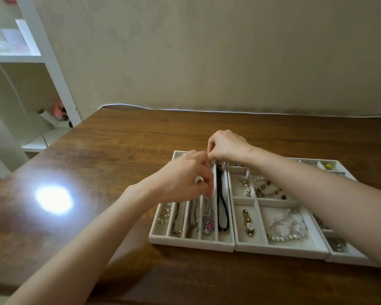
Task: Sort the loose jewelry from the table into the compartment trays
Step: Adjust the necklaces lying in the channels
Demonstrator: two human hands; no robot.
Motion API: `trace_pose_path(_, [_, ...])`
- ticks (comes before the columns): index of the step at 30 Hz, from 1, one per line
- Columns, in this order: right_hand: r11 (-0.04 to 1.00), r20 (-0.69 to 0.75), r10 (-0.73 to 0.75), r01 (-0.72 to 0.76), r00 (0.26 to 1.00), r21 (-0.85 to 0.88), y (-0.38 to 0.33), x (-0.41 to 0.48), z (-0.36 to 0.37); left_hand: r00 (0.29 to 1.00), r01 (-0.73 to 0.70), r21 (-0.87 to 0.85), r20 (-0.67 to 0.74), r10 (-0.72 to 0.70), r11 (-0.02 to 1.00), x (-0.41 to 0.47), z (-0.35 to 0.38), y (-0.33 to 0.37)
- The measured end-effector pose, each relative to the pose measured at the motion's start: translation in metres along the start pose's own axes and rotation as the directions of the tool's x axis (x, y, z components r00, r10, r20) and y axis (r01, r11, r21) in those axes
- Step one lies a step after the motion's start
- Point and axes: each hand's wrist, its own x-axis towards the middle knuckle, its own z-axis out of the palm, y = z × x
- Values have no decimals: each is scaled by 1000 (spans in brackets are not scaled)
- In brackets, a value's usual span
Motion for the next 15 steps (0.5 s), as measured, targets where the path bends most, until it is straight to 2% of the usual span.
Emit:
trace_pose_path(3, [1000, 11, 4, -4, 1000, 19, 3, 0, 0, 993, -9, 43, 117, 4, 999, -12, 5, 7])
trace_pose_path(10, [1000, -1, -4, 4, 1000, 28, 6, 0, 3, 979, -12, 41, 205, 3, 999, -20, 5, 16])
trace_pose_path(15, [1000, -64, -17, 17, 998, 6, 5, -3, 5, 971, 5, 4, 241, -6, 1000, -23, 5, 19])
